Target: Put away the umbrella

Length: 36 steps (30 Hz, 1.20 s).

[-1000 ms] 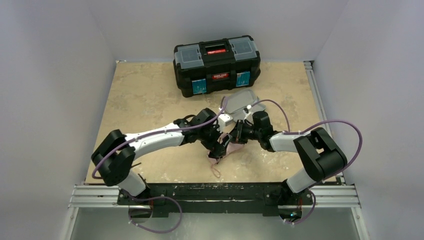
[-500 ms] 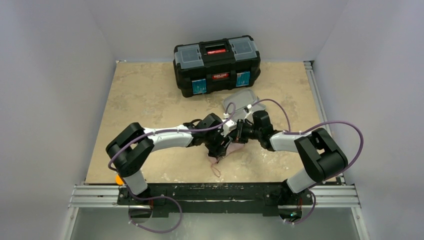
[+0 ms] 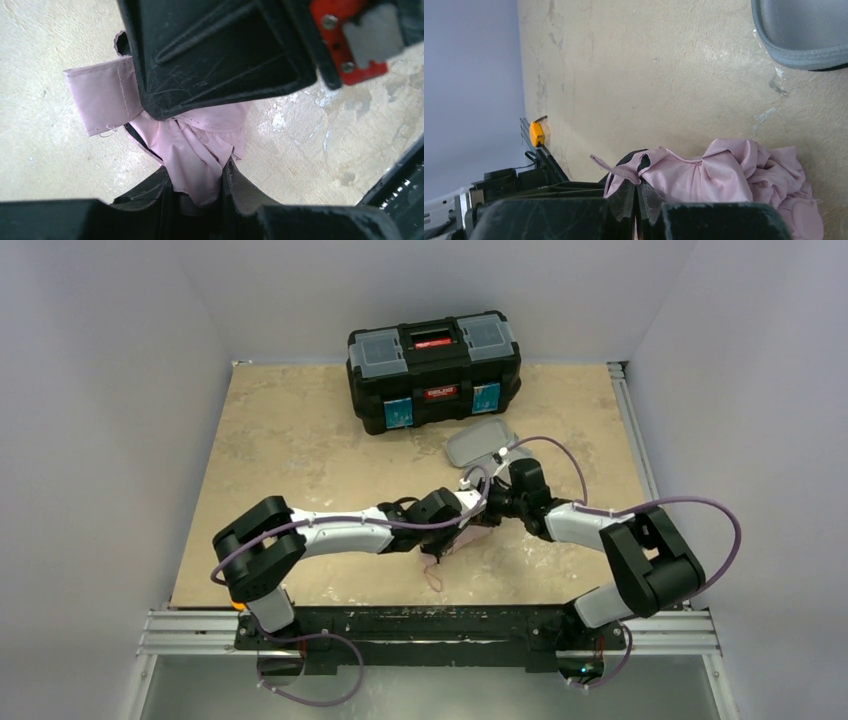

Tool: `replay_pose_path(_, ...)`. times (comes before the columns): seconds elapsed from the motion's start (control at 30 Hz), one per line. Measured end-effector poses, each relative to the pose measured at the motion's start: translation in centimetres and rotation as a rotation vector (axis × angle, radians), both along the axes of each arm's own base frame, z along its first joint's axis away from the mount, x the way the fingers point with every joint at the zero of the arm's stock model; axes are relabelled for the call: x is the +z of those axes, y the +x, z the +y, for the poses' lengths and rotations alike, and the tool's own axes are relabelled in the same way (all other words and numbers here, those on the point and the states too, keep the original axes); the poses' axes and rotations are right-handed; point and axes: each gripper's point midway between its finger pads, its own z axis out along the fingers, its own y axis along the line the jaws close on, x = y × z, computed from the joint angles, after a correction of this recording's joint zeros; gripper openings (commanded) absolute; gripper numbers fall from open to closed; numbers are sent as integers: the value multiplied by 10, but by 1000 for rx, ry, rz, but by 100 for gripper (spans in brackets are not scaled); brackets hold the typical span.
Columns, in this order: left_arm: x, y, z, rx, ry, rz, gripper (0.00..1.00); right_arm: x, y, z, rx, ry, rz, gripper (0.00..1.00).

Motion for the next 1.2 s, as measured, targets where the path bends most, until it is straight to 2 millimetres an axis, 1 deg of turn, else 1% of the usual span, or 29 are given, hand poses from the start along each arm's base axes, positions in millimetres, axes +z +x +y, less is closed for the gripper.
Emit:
replay_pose_path(0.2,2,-6,-2,31,67,-128,0,10,-6,-7,-10,-26,46,0)
replay_pose_path(0.47,5,-5,0,82,78,-163,0,25,-5,-18,-53,-47,36,0)
replay_pose_path(0.77,7,-15,6,108,126,-216,0,26,-3,-19,-76,-48,42,0)
replay_pose_path(0.9,8,-18,4,108,187,-269,0,26,-3,-19,-82,-43,50,0)
replay_pose_path(1.03,4,-20,0,103,293,-348,0,23,-1,-18,-85,-47,62,0)
replay_pose_path(1.2,3,-19,-5,82,434,-477,0,24,3,-18,-89,-47,69,0)
